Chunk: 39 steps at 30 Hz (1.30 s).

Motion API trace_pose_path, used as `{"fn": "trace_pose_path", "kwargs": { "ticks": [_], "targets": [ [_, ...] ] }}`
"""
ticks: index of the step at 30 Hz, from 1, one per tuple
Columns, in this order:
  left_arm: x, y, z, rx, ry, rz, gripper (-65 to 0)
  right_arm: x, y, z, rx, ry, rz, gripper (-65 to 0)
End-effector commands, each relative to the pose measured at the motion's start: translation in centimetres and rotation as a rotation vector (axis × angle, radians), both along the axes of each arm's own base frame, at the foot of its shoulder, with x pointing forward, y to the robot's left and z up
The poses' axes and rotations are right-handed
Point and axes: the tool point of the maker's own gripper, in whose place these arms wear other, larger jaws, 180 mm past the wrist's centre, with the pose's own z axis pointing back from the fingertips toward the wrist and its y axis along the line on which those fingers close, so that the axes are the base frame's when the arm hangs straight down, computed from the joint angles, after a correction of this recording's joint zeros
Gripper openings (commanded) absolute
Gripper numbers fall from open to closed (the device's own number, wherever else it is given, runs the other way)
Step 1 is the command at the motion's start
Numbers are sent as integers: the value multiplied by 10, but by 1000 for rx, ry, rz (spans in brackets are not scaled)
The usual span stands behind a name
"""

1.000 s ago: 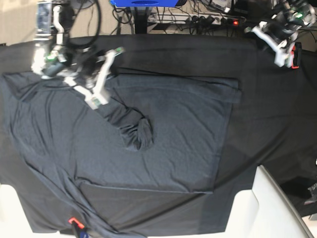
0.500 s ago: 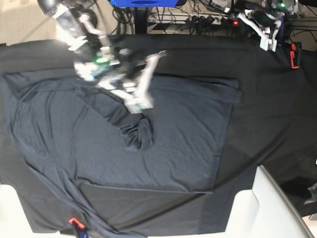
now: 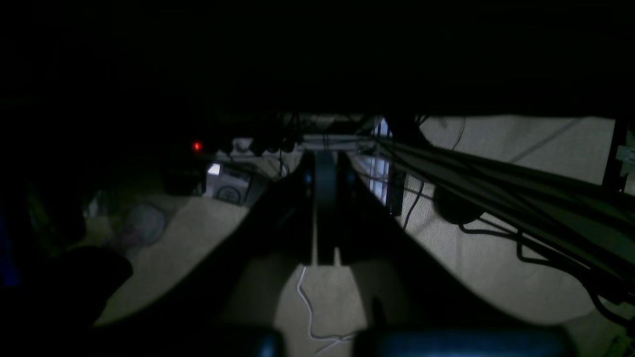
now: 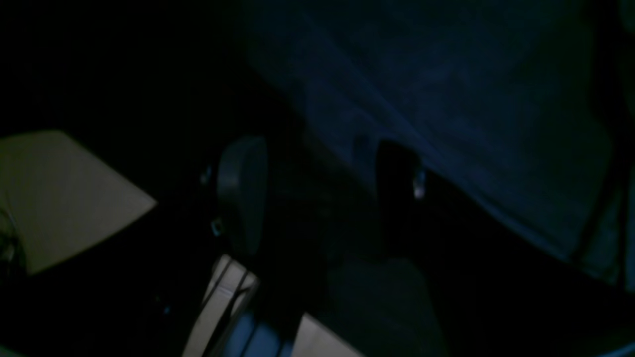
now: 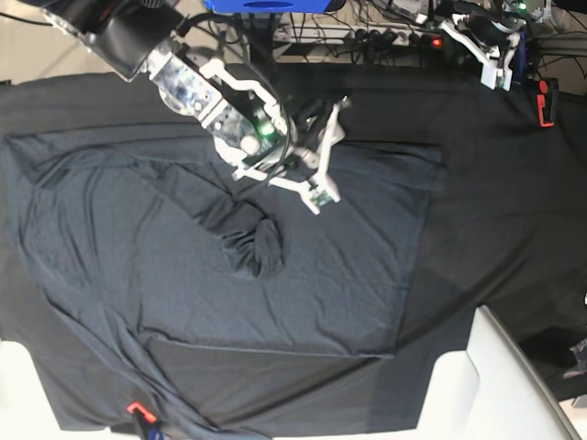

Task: Fold the T-shirt properly
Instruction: 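Release the right gripper and move it over the shirt center, then lower the right gripper onto the bunched sleeve cuff and grasp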

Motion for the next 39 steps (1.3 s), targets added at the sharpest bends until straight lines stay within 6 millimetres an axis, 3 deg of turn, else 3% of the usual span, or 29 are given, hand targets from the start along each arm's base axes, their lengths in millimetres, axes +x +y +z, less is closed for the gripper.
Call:
{"fn": "trace_pose_path", "kwargs": {
  "ticks": [1, 7, 10, 12, 15, 18, 25, 39],
  "targets": [
    [2, 3, 4, 1, -20, -3, -650, 9, 10, 11, 40, -36, 0, -327],
    [1, 3, 3, -1, -16, -1, -650, 10, 3, -7, 18, -31, -21, -330],
    [1, 3, 3, -1, -16, -1, -650, 8, 7, -2, 43, -46, -22, -336],
    [1, 3, 3, -1, -16, -1, -650, 2, 14, 9, 90, -61, -24, -419],
    [2, 3, 3, -1, -18, -1, -650, -10, 22, 18, 133, -58, -26, -650],
    [2, 3, 3, -1, -18, -1, -650, -23, 22, 9, 128, -25, -29, -632],
    [2, 3, 3, -1, -19, -1, -650, -17, 3, -17, 75, 6, -86, -645],
    [2, 3, 3, 0, -18, -2, -650, 13, -10, -12, 67, -30, -136, -645]
  ]
}}
